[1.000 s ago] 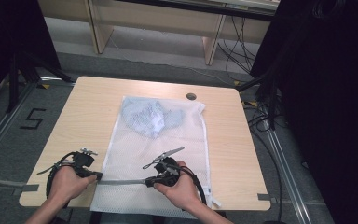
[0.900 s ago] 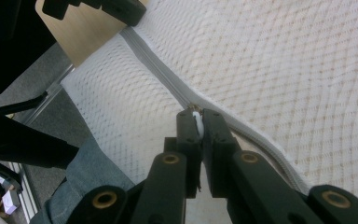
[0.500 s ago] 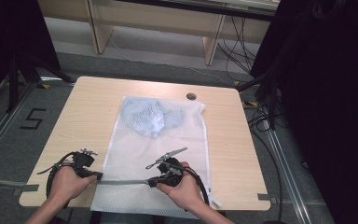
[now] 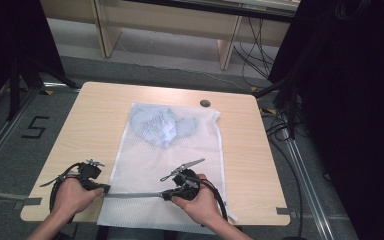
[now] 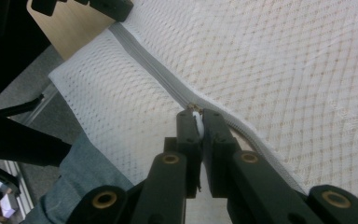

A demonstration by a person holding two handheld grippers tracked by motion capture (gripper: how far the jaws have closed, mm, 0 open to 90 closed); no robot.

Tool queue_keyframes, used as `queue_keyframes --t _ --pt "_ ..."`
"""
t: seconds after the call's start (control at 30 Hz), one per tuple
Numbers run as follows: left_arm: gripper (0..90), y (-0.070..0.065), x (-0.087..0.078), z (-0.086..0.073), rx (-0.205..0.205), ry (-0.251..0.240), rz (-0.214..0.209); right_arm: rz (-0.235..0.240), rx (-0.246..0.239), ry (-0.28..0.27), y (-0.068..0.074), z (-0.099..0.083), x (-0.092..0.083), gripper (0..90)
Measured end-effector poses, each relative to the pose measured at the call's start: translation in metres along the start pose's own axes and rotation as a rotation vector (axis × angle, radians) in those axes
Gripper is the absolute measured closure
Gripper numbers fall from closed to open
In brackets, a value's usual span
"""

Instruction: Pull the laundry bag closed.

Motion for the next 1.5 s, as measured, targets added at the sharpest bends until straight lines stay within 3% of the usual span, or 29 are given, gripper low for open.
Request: queue_keyframes --t 0.1,0.13,0.17,0.27,0.3,0.33,0.4,0.43,0.47,0.5,0.73,0.77,0.8,0.83,0.93,0.97,1.03,1.07,1.1,1.13,1.2,1.23,1.27,1.3,1.33,1.43,1.5 --pt "90.0 -0.002 0.000 -0.001 -0.026 0.000 0.001 0.013 -0.009 -0.003 0.000 0.000 0.000 87.1" --pt "90.0 -0.001 0.000 0.000 -0.019 0.000 -0.003 0.008 -0.009 -0.002 0.000 -0.001 -0.001 87.1" --pt "90.0 0.001 0.000 0.000 0.015 -0.002 -0.001 0.003 -0.006 -0.005 -0.001 -0.001 -0.002 87.1" --pt "90.0 0.001 0.000 0.000 0.015 0.001 -0.001 -0.019 0.032 0.015 -0.003 -0.003 -0.004 87.1" --pt "90.0 0.001 0.000 0.000 0.014 -0.001 -0.001 -0.002 0.004 0.000 -0.004 -0.002 -0.003 87.1" --pt "90.0 -0.001 0.000 0.000 -0.019 -0.001 -0.002 -0.002 0.031 0.010 -0.003 -0.003 -0.004 87.1" --pt "90.0 0.001 0.000 0.000 0.011 -0.002 0.001 -0.017 0.039 0.018 -0.004 -0.004 -0.005 87.1" --pt "90.0 -0.002 0.000 0.000 -0.023 0.001 -0.003 -0.021 0.033 0.019 -0.005 -0.005 -0.006 87.1" --pt "90.0 0.001 0.000 0.000 0.011 -0.002 0.000 -0.013 0.032 0.014 -0.005 -0.005 -0.006 87.1" --pt "90.0 0.001 0.000 0.000 0.016 0.001 -0.001 -0.002 0.009 -0.002 -0.006 -0.004 -0.005 87.1" --pt "90.0 0.001 0.000 0.000 0.014 0.000 -0.001 -0.008 0.023 0.003 -0.008 -0.006 -0.007 87.1" --pt "90.0 0.001 0.000 0.000 0.009 0.001 0.003 -0.015 0.032 0.004 -0.008 -0.006 -0.008 87.1" --pt "90.0 -0.002 0.000 -0.001 -0.029 0.000 0.004 -0.025 0.025 0.006 -0.010 -0.007 -0.007 87.1" --pt "90.0 -0.002 0.000 -0.001 -0.029 0.000 0.004 -0.011 0.034 0.008 -0.008 -0.007 -0.008 87.1" --pt "90.0 0.001 0.000 0.000 0.011 0.000 0.004 -0.008 0.027 0.000 -0.009 -0.008 -0.009 87.1" --pt "90.0 -0.002 0.000 0.000 -0.026 -0.004 0.001 -0.015 0.030 -0.001 -0.011 -0.008 -0.010 87.1" --pt "90.0 0.001 0.000 0.000 0.017 0.000 0.000 -0.017 0.022 -0.005 -0.013 -0.009 -0.011 87.1" --pt "90.0 0.001 0.000 0.000 0.017 0.000 0.000 -0.017 0.022 -0.005 -0.013 -0.009 -0.011 87.1" --pt "90.0 0.001 0.000 0.000 0.014 0.002 0.004 -0.037 0.053 0.017 -0.014 -0.011 -0.013 87.1" --pt "90.0 0.001 0.000 0.000 0.014 0.002 0.006 -0.018 0.024 -0.004 -0.014 -0.010 -0.012 87.1" --pt "90.0 0.001 0.000 0.000 0.013 0.000 0.002 -0.027 0.048 0.007 -0.014 -0.011 -0.013 87.1" --pt "90.0 0.001 0.000 0.000 0.013 0.000 0.002 -0.019 0.034 -0.003 -0.014 -0.010 -0.013 87.0" --pt "90.0 -0.001 0.000 0.000 -0.017 0.000 0.000 -0.019 0.034 -0.003 -0.014 -0.010 -0.013 87.0" --pt "90.0 -0.001 0.000 0.000 -0.019 -0.001 -0.001 -0.024 0.050 0.006 -0.015 -0.011 -0.014 87.1" --pt "90.0 0.001 0.000 0.000 0.013 -0.001 0.000 -0.034 0.062 0.017 -0.015 -0.012 -0.015 87.1" --pt "90.0 0.001 0.000 0.000 0.011 -0.001 0.000 -0.021 0.028 -0.001 -0.016 -0.012 -0.015 87.1" --pt "90.0 0.001 0.000 0.000 0.014 0.000 0.001 -0.040 0.053 0.009 -0.016 -0.013 -0.017 87.1"
Point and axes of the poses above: each handheld gripper's, and its own axes: x roughly forward along the jaws, z roughly out of its top, y roughly to its left, the point moved 5 cm from there along x, roughly forward along the jaws, and after that the axes turned 3 degrees about -y, right-handed, at the moved point
